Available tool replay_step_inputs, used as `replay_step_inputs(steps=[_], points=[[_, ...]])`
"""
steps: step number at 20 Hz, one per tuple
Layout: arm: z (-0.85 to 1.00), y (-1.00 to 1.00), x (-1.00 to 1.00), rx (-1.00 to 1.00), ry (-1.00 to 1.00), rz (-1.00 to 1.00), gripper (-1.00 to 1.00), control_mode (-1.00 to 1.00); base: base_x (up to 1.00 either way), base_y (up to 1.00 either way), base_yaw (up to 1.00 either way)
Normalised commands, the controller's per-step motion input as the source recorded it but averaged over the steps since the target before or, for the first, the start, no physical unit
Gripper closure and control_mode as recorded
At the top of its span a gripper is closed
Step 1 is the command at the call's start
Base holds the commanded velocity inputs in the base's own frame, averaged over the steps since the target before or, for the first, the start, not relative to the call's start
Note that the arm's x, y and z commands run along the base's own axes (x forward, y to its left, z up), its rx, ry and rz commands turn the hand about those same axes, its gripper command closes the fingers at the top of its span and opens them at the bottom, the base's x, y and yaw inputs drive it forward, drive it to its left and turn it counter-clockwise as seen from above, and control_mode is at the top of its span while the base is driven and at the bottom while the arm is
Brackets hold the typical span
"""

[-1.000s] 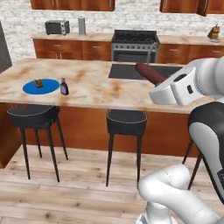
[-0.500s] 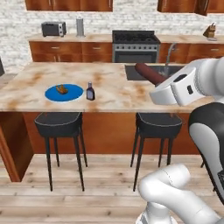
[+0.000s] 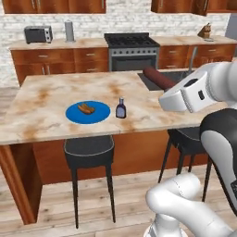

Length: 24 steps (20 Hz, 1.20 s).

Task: Move the hot dog bun to the plate on the dining table and place the condiment next to that plate. Then navigate to the fridge and take the sausage and place it on the plate as well.

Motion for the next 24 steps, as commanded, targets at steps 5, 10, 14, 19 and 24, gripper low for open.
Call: replay_step_inputs(steps=[5,10,14,19,24], points=[[0.00,0.00,0.00,0.00,0.00,0.00,1.00,1.00,0.32,0.90,-0.43],[0.00,0.00,0.00,0.00,0.00,0.00,1.00,1.00,0.42,0.67,-0.33],[0.00,0.00,0.00,0.00,0.00,0.00,1.00,1.00,0.49,0.51,-0.23],[0.00,0.00,0.00,0.00,0.00,0.00,1.00,1.00,0.42,0.43,-0.09],[0.00,0.00,0.00,0.00,0.00,0.00,1.00,1.00,0.39,0.29,-0.03]])
